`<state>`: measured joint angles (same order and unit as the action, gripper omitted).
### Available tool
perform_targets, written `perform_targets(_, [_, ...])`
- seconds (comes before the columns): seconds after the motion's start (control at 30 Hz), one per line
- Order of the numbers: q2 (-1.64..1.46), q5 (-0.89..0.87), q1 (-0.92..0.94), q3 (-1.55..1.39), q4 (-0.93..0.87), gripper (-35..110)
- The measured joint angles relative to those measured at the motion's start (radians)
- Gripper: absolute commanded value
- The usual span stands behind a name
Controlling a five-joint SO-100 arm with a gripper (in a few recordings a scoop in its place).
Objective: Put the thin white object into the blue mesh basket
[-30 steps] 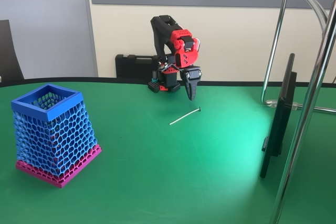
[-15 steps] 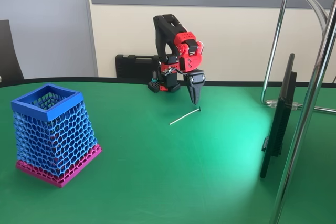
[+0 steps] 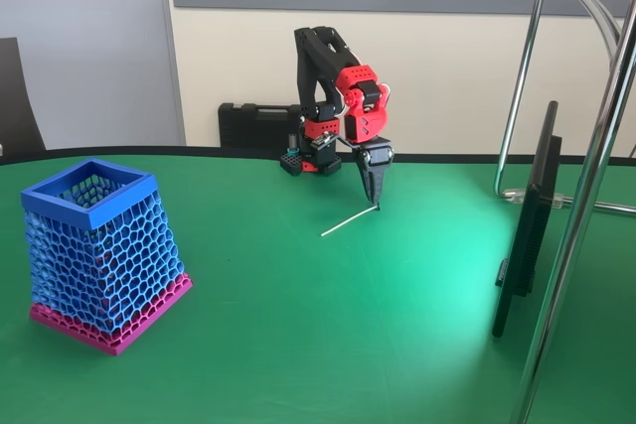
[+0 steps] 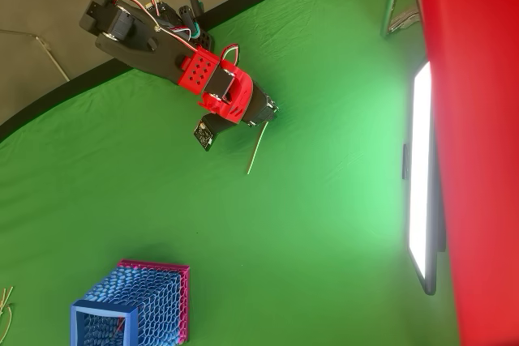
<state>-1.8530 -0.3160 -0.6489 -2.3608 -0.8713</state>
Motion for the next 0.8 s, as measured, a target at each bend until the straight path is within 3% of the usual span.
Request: perform_targets(0.8, [0.091, -0.017, -0.008, 0.046, 0.009, 13])
